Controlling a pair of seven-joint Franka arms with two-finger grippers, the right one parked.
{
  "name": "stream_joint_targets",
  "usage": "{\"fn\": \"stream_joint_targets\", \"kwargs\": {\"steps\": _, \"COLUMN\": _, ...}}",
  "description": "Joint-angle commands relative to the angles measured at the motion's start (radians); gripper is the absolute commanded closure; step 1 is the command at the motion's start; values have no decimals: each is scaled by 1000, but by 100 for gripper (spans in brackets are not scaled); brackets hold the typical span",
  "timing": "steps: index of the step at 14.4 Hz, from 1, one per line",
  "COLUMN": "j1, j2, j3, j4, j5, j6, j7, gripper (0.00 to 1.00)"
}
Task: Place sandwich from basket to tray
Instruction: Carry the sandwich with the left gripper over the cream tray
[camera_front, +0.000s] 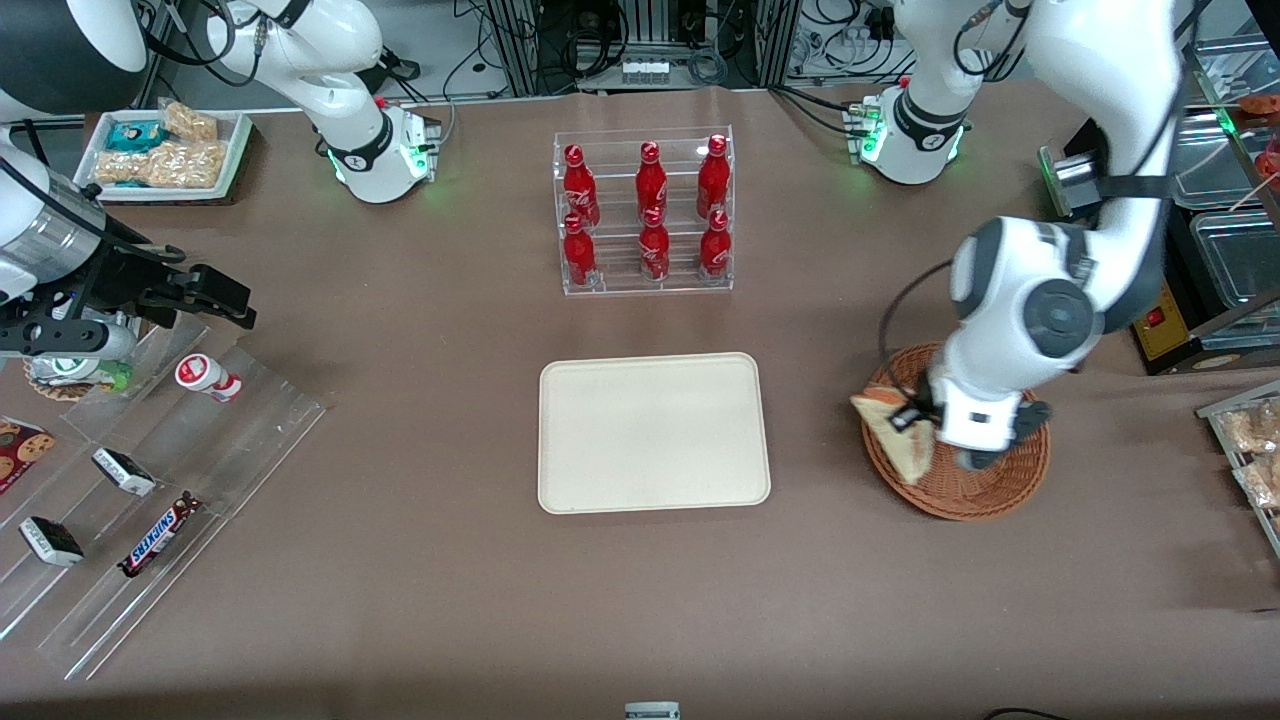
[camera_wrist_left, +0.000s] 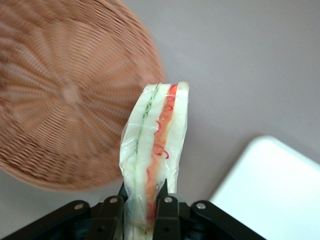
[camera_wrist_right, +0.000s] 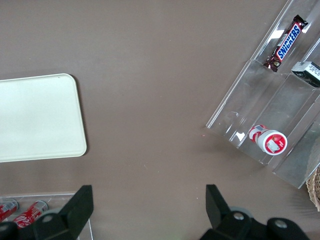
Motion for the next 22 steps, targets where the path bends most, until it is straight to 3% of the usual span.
{"fn": "stream_joint_targets", "kwargs": {"steps": 1, "j1": -121, "j2": 96, "j3": 14, "j4": 130, "j5": 3, "j6": -16, "j7": 1, "gripper": 92}}
{"fn": "stream_joint_targets", "kwargs": {"steps": 5, "j1": -250, "j2": 232, "j3": 15, "j4": 283, "j5": 1, "j6": -13, "j7": 5, "gripper": 92}}
{"fn": "stream_joint_targets", "kwargs": {"steps": 7, "j1": -306, "j2": 313, "j3": 15, "j4": 365, "j5": 56, "j6": 7, "j7": 5, "gripper": 92}}
{"fn": "stream_joint_targets", "kwargs": {"steps": 12, "j1": -428, "j2": 409, "j3": 17, "j4": 400, "j5": 97, "j6": 163, "j7": -14, "gripper": 92}}
{"fn": "stream_joint_targets", "kwargs": {"steps": 17, "j1": -455, "j2": 459, "j3": 18, "j4": 439, "j5": 92, "j6": 185, "j7": -55, "gripper": 90}}
{"fn": "stream_joint_targets", "kwargs": {"steps": 21, "j1": -458, "j2": 470, "j3": 17, "j4": 431, "j5": 89, "j6": 180, "j7": -86, "gripper": 83}}
{"fn": "stream_joint_targets", "kwargs": {"steps": 22, "j1": -463, "j2": 475, "j3": 17, "j4": 432, "j5": 87, "j6": 179, "j7": -87, "gripper": 71}}
